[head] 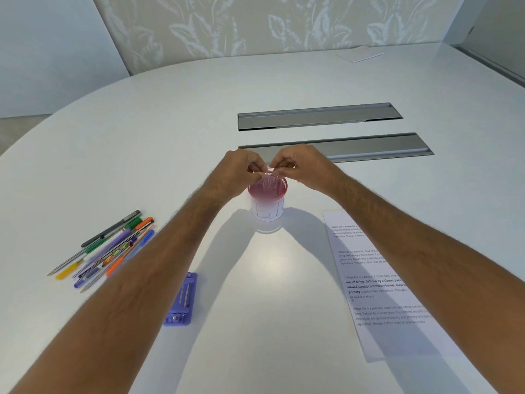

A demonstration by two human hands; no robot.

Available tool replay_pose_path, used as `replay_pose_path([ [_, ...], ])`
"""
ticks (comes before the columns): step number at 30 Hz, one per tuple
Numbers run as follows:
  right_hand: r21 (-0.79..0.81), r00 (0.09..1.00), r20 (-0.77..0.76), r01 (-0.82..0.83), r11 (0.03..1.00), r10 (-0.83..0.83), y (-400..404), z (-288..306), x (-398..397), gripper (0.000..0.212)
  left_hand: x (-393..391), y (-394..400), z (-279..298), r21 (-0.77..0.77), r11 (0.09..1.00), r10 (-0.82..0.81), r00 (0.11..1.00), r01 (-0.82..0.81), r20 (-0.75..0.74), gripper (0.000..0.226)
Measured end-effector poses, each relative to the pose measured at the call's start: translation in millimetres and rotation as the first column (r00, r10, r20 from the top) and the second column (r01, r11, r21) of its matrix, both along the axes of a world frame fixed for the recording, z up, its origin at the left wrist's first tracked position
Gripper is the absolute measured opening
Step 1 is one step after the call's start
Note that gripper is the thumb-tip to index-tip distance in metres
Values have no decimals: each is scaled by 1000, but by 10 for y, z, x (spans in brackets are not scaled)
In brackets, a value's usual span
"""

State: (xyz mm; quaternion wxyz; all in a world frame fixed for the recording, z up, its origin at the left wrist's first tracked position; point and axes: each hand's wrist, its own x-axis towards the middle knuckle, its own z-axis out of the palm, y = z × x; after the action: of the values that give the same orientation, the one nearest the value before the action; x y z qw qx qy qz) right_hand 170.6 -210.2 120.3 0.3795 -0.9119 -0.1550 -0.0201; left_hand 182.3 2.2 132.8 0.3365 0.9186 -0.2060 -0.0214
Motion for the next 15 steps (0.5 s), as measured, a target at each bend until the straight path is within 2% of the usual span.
replay_pose_path([
  [6, -51, 993, 121, 17, 999, -11, 64, 12, -74, 10, -7, -16, 28, 2, 1000, 15, 998, -15, 63, 6],
  [15, -61, 994, 109, 18, 998, -12, 122, -56, -142, 9, -95, -32, 16, -6, 996, 89, 993, -88, 78, 5],
])
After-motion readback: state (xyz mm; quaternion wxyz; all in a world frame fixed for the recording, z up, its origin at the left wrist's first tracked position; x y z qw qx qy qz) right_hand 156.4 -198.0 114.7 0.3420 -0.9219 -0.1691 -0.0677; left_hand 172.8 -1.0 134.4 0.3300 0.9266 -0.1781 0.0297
